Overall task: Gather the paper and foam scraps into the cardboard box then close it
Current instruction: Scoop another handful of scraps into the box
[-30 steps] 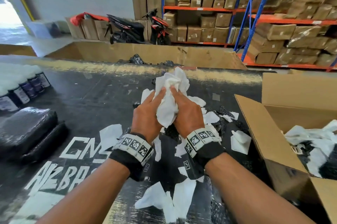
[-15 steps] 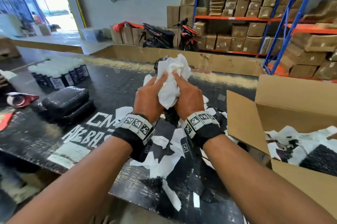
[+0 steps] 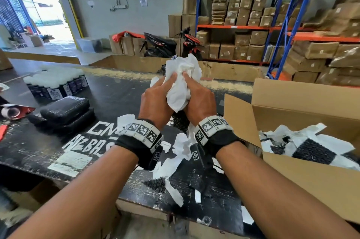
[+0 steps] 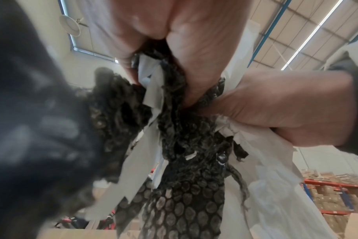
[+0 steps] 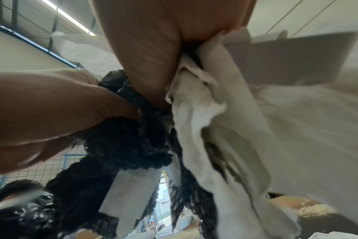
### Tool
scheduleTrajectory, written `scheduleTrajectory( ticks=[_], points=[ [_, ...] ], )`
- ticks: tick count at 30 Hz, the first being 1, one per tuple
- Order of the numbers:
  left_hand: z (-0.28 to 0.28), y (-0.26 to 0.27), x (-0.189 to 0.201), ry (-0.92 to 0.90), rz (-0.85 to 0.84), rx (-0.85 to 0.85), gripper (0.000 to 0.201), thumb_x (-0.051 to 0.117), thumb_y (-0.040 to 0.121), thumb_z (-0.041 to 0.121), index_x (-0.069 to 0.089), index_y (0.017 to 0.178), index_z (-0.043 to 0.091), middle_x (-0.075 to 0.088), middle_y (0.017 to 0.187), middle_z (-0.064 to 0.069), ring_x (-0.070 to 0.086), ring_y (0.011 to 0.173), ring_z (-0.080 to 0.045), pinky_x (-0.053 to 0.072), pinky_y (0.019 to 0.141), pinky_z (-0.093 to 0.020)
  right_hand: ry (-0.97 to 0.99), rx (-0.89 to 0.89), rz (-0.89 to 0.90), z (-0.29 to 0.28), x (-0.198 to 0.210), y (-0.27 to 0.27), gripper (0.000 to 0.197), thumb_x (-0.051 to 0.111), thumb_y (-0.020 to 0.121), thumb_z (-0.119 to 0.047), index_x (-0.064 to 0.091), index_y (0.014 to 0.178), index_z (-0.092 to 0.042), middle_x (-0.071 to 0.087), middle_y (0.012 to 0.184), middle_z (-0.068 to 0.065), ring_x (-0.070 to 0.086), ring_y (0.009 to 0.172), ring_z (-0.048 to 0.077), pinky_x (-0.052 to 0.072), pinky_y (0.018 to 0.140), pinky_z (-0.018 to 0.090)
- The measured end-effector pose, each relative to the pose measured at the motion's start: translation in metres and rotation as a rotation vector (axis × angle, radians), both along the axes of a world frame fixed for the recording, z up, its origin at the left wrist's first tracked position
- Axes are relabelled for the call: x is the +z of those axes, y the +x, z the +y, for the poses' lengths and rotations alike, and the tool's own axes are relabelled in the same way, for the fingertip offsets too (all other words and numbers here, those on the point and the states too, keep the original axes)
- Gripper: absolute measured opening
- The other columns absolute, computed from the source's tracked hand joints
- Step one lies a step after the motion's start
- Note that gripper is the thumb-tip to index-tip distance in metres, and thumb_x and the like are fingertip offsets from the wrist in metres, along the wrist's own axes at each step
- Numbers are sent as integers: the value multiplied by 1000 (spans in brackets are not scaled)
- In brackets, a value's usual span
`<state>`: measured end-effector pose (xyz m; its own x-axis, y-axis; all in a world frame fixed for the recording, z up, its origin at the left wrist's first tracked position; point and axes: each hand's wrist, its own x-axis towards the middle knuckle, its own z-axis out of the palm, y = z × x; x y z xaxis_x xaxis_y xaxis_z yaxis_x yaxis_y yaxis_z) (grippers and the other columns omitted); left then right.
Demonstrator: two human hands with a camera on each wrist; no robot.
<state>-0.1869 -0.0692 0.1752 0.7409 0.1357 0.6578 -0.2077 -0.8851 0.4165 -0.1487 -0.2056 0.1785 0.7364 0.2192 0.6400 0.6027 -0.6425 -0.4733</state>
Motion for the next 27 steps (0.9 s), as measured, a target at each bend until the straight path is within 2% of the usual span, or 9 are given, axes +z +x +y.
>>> scheduleTrajectory(
  ticks=[3,6,10,14,16,19,22,24,27],
  points=[
    [-11,-9,8,-14,-24,-55,63,70,90,39,48,148,35,61,139,3,64,119,-20,53,100,-44,8,-48,-14,-13,10,-16,58,61,94,-11,45,148,-25,68,124,7,66,103,32,54,85,39],
    [-27,-15,21,2,-54,-112,60,68,91,42,49,148,35,63,134,2,66,114,-20,55,95,-41,18,-98,-16,-32,24,-32,57,61,95,-15,45,148,-27,69,120,9,66,103,32,54,85,38],
    [-57,-11,36,87,-85,-136,56,62,92,48,48,145,38,63,103,6,66,93,-17,53,80,-29,-41,-197,-27,-68,45,-45,57,61,96,-19,43,148,-32,68,122,10,64,105,33,51,86,35],
    [-97,-7,48,99,-83,-227,53,57,92,51,49,143,38,68,104,3,66,92,-18,56,77,-37,-41,-283,-49,-109,56,-51,56,64,92,-27,47,145,-34,69,117,13,65,103,33,52,87,35],
    [-124,-4,54,118,-109,-260,51,57,92,52,49,141,38,68,107,5,66,92,-14,51,74,-26,-24,-305,-48,-135,60,-53,55,65,90,-27,50,143,-34,71,113,10,67,98,32,56,85,39],
    [-169,0,62,115,-142,-332,47,59,93,49,53,138,35,66,106,8,64,91,-9,34,66,-11,-1,-346,-77,-178,65,-54,50,64,89,-31,53,138,-35,73,104,7,68,90,29,56,79,37],
    [-216,11,66,141,-152,-342,41,55,93,49,54,132,36,55,91,14,56,79,-8,24,53,-8,-24,-385,-84,-224,72,-56,49,65,87,-32,56,135,-35,71,97,10,67,87,31,55,74,35],
    [-248,21,68,170,-152,-325,38,52,92,51,50,128,38,50,85,15,54,77,-9,18,52,-9,-62,-404,-78,-255,75,-52,52,66,87,-30,56,137,-34,72,98,12,67,88,33,53,74,34],
    [-294,37,66,153,-140,-360,33,54,91,50,52,123,39,51,82,13,55,75,-10,25,52,-14,-97,-427,-62,-302,75,-39,54,67,87,-30,54,139,-33,72,99,14,67,88,34,52,74,34]
  ],
)
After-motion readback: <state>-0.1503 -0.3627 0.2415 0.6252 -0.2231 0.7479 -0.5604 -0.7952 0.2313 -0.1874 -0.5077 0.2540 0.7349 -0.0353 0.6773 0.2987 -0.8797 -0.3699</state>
